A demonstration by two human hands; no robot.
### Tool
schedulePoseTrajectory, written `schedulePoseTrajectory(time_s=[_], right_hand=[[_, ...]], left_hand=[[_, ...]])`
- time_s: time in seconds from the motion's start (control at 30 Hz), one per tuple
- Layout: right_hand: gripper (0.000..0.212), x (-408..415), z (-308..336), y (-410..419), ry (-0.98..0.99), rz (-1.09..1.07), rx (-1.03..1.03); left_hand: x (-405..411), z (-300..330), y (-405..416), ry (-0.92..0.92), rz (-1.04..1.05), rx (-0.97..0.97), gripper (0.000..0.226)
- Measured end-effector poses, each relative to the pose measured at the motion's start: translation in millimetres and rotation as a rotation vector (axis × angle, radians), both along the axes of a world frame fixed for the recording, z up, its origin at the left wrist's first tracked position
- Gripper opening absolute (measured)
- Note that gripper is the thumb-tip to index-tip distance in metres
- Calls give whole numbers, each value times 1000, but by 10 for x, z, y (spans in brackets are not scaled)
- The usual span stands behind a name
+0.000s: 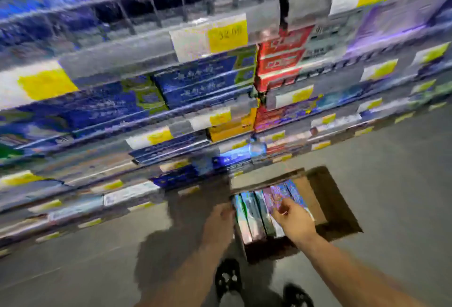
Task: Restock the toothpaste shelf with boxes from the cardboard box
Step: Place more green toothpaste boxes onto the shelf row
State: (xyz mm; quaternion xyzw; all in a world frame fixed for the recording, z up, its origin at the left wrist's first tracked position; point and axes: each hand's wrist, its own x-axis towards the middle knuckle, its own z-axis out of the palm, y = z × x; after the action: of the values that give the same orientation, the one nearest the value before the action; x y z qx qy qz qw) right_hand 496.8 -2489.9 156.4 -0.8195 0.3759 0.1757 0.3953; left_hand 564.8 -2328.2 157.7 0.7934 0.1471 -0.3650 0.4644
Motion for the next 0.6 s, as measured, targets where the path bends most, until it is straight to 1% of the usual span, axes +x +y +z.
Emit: schedulePoseTrajectory(time_s=[0.03, 0.07, 0.1, 0.13, 0.17, 0.2, 0.27, 0.3, 0.33, 0.43, 0.5, 0.6], right_hand=[[34, 40, -282, -52, 19, 13, 29], [27, 84, -491, -95, 31, 32, 68], [18, 117, -669, -123, 47, 33, 112], [8, 143, -964, -154, 42, 44, 152], [9, 165, -1132, -175, 41, 45, 178], [19, 196, -1304, -190, 56, 63, 202], [33, 228, -1775, -213, 115, 139, 196], [35, 218, -1988, -206, 142, 163, 192], [35, 217, -2220, -193, 127, 170, 170], [37, 212, -2687, -125, 126, 177, 169], [46, 259, -2912, -81, 139, 191, 195], [56, 309, -3167, -9, 103, 174, 243]], left_hand=[[-9, -318, -64, 40, 1, 14, 18], [-22, -560, -110, 68, 3, 17, 19], [-72, -930, -149, 93, 46, 14, 22], [-132, -1298, -194, 117, 123, 8, 32], [-169, -1441, -242, 151, 178, 2, 43], [-170, -1448, -331, 179, 200, -15, 45], [-224, -1639, -553, 170, 239, 3, 36], [-259, -1752, -639, 165, 285, 19, 36], [-282, -1882, -704, 150, 340, 39, 37], [-364, -2132, -806, 124, 396, 37, 41], [-407, -2273, -840, 132, 444, 1, 44], [-498, -2505, -904, 145, 494, -11, 46]])
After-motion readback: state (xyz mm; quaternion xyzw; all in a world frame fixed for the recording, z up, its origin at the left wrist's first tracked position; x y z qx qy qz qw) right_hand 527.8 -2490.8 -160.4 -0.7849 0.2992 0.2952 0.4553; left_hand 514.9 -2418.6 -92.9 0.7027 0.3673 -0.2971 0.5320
